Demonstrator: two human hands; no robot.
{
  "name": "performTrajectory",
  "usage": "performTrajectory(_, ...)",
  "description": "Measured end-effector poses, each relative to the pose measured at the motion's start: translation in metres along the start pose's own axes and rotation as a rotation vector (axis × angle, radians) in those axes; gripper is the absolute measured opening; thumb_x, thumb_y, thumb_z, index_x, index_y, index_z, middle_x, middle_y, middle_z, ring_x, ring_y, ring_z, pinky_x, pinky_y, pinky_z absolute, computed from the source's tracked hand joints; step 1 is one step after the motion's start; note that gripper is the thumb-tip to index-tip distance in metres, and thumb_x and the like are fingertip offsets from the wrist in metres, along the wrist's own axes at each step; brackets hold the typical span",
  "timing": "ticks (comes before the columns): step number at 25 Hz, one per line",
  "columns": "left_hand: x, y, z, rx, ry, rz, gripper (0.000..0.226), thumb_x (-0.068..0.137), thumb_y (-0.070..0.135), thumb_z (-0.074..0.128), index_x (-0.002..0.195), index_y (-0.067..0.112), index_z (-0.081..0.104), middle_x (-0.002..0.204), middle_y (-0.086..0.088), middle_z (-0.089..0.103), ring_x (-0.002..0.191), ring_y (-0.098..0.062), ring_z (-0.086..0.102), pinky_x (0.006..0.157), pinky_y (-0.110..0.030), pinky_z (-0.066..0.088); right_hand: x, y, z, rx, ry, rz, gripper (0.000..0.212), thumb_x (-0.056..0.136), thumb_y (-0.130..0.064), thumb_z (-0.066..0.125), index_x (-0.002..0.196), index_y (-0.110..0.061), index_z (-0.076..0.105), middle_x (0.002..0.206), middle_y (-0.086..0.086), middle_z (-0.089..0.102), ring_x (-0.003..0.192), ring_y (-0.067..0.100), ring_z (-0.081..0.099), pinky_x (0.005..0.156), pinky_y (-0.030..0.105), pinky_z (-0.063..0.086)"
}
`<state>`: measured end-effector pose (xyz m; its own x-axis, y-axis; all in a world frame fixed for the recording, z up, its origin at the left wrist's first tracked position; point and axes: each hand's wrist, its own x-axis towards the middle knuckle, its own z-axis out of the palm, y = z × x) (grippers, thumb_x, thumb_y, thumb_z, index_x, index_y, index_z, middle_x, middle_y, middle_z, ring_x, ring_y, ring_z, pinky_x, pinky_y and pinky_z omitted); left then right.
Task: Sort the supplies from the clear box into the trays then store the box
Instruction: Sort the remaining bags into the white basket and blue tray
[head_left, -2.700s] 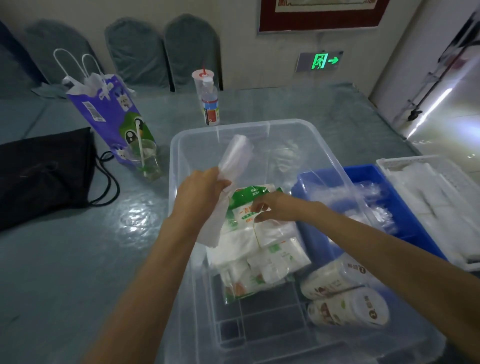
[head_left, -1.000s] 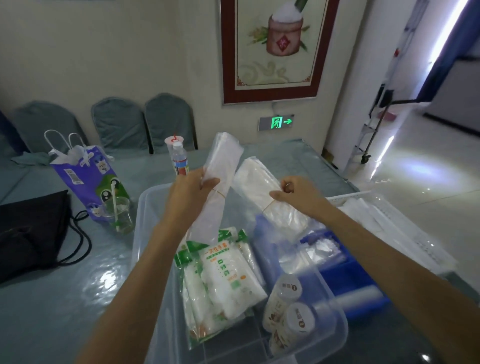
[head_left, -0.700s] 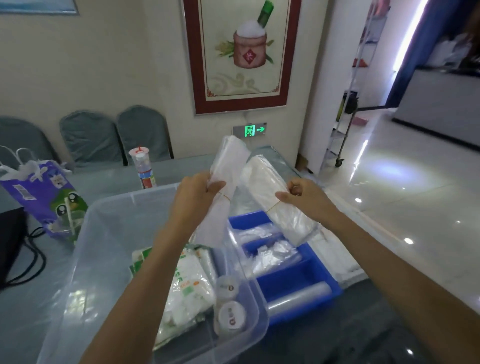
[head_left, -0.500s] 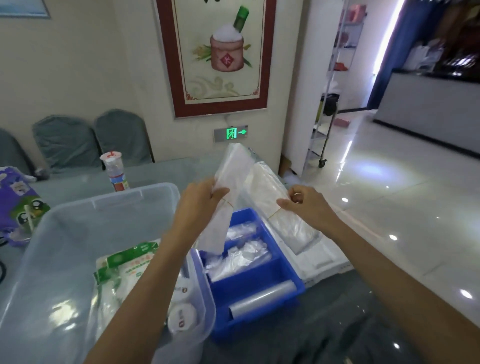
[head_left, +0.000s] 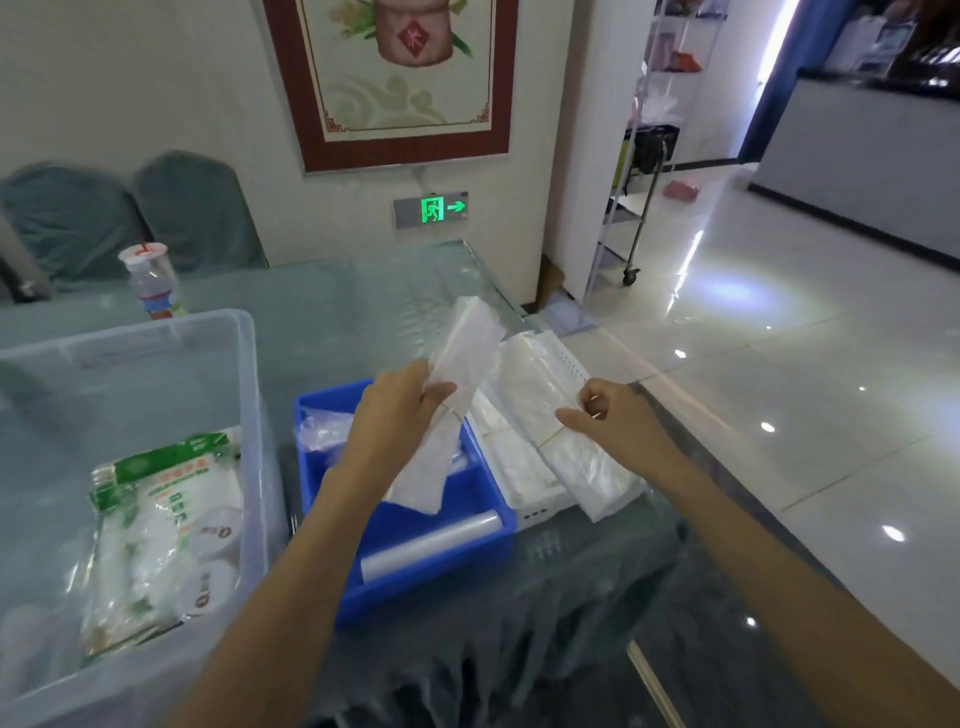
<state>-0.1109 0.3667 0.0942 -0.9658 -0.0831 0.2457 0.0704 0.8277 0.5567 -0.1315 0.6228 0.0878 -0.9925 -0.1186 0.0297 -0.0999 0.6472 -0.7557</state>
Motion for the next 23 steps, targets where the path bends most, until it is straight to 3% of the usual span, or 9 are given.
performTrajectory(4, -0.003, -0.017, 0.031, -0.004, -0.025, -0.090, 0.029, 0.094, 0.037, 0.050, 0.090, 0.009, 0.057, 0.081, -0.009, 0.063, 0.079, -0.032, 0.054, 0.068, -0.042, 0.044, 0.016, 0.026, 0.028, 0.025, -0.046, 0.057, 0.032, 0.083, -0.038, 0.069, 0.085, -0.008, 0.057, 0.081, 0.004, 0.063, 0.076, 0.016, 0.059, 0.067, 0.023, 0.044)
performTrajectory(9, 0.004, -0.049, 0.059, -0.045, -0.059, -0.160, 0.022, 0.094, 0.030, 0.052, 0.091, 0.010, 0.060, 0.085, -0.007, 0.066, 0.080, -0.029, 0.058, 0.068, -0.040, 0.045, 0.044, 0.043, 0.063, 0.090, -0.127, 0.132, 0.031, 0.081, -0.041, 0.072, 0.081, -0.014, 0.056, 0.072, -0.004, 0.059, 0.066, 0.008, 0.054, 0.060, 0.017, 0.036)
performTrajectory(16, 0.021, -0.083, 0.075, -0.070, -0.099, -0.269, 0.023, 0.094, 0.029, 0.052, 0.079, 0.011, 0.053, 0.073, -0.006, 0.060, 0.070, -0.028, 0.056, 0.063, -0.042, 0.047, 0.084, 0.046, 0.103, 0.045, -0.246, 0.191, 0.035, 0.080, -0.041, 0.073, 0.089, -0.010, 0.059, 0.068, -0.005, 0.056, 0.061, 0.007, 0.051, 0.058, 0.017, 0.035)
performTrajectory(23, 0.029, -0.099, 0.077, -0.110, -0.076, -0.348, 0.019, 0.096, 0.028, 0.051, 0.081, 0.017, 0.050, 0.070, -0.001, 0.057, 0.065, -0.023, 0.055, 0.059, -0.036, 0.044, 0.109, 0.046, 0.117, 0.043, -0.259, 0.175, 0.021, 0.084, -0.029, 0.069, 0.081, -0.012, 0.057, 0.065, -0.003, 0.061, 0.055, 0.007, 0.051, 0.053, 0.008, 0.039)
